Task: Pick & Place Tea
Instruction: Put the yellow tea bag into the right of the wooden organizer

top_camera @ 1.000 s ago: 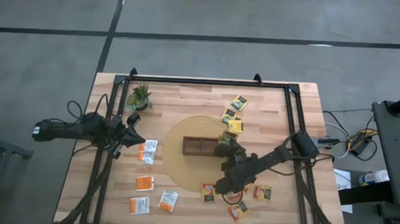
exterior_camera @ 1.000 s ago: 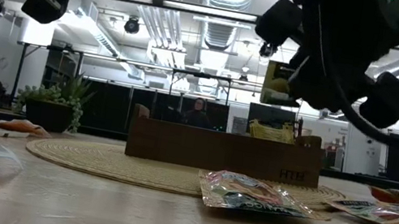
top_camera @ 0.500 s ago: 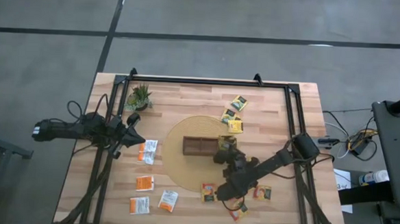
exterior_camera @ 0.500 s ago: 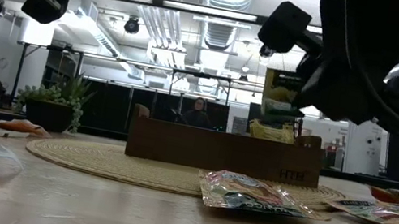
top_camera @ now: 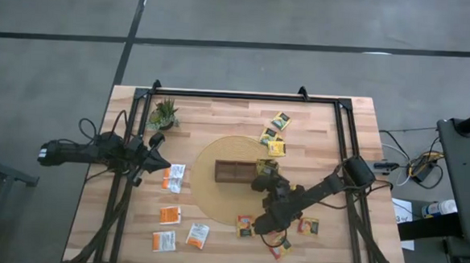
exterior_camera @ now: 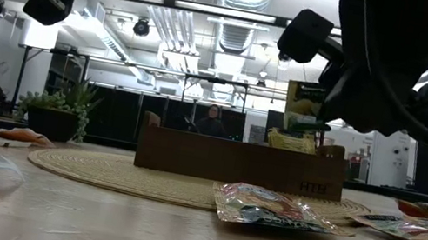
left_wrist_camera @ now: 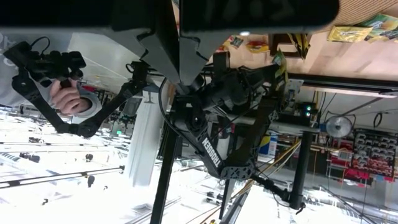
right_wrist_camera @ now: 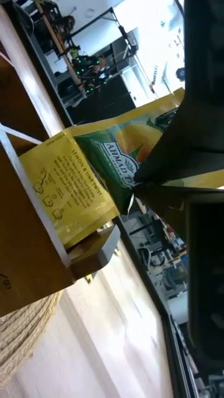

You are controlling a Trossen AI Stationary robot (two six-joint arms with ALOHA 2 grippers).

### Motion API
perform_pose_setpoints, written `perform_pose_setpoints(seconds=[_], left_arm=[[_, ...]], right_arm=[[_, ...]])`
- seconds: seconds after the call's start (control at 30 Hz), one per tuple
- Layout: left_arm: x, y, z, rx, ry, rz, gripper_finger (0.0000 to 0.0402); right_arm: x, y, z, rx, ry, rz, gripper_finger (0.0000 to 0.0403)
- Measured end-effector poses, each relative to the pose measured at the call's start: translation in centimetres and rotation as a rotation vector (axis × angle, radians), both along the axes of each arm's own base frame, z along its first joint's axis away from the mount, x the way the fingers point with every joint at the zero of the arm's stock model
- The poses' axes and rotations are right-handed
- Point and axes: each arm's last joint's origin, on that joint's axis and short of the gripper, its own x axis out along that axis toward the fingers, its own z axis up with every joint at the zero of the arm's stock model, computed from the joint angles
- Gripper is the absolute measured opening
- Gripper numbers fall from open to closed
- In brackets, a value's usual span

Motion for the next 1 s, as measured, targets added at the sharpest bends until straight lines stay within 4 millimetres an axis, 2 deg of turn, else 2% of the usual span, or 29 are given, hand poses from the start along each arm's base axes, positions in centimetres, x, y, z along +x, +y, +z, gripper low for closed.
perform_pose_setpoints(seconds=[0.57, 0.8, 1.0], left_arm=[[0.0, 0.0, 0.0, 0.0, 0.0, 0.0, 0.0], [0.0, 0.0, 0.0, 0.0, 0.0, 0.0, 0.0], [0.0, 0.0, 0.0, 0.0, -0.001, 0.0, 0.0]], right_arm=[[0.0, 0.0, 0.4, 0.0, -0.028, -0.018, 0.0155], [-0.5, -0.3, 3.3, 0.017, -0.167, -0.108, 0.0175], [-2.0, -1.4, 7.7, 0.166, -0.401, -0.244, 0.0173]])
